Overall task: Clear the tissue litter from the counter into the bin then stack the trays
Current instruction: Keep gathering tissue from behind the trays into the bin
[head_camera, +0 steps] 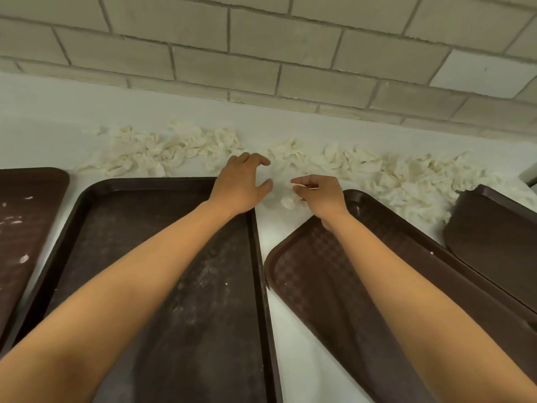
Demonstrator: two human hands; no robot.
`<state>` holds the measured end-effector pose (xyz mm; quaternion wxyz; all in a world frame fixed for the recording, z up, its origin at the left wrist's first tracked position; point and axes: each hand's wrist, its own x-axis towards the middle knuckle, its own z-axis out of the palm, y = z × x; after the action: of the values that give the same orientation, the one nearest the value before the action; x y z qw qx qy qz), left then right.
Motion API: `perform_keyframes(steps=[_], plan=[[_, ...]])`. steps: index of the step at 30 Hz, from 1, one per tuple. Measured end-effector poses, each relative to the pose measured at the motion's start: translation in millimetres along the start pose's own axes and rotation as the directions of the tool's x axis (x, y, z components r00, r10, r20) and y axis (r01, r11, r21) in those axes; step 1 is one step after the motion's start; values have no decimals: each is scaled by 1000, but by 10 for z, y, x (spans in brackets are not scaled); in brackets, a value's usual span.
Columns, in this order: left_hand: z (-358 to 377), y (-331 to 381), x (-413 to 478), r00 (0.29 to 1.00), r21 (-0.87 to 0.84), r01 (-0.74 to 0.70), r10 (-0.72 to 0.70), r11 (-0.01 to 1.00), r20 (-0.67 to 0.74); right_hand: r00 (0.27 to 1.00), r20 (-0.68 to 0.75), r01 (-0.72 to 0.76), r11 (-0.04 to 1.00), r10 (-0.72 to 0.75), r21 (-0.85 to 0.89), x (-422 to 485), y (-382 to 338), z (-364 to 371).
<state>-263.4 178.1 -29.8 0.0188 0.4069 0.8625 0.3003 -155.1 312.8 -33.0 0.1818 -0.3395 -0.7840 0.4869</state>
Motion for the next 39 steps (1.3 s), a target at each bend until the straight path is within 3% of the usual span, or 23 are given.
perform_keyframes(steps=[16, 21, 33, 39], plan=[[800, 93, 1307, 978, 235, -123, 77, 964, 194, 980, -160, -90, 982, 117, 168, 305, 348, -376], [965, 99, 1371, 987, 328, -115, 71, 938, 142, 969, -159, -148, 958, 191, 247, 323, 450, -438], [1053, 119, 1326, 982, 201, -178, 162, 963, 94, 951, -119, -235, 916, 287, 325, 319, 517, -320], [922, 125, 1301, 983, 71, -181, 183, 981, -19, 957, -135, -211, 934, 258, 288, 324, 447, -304]])
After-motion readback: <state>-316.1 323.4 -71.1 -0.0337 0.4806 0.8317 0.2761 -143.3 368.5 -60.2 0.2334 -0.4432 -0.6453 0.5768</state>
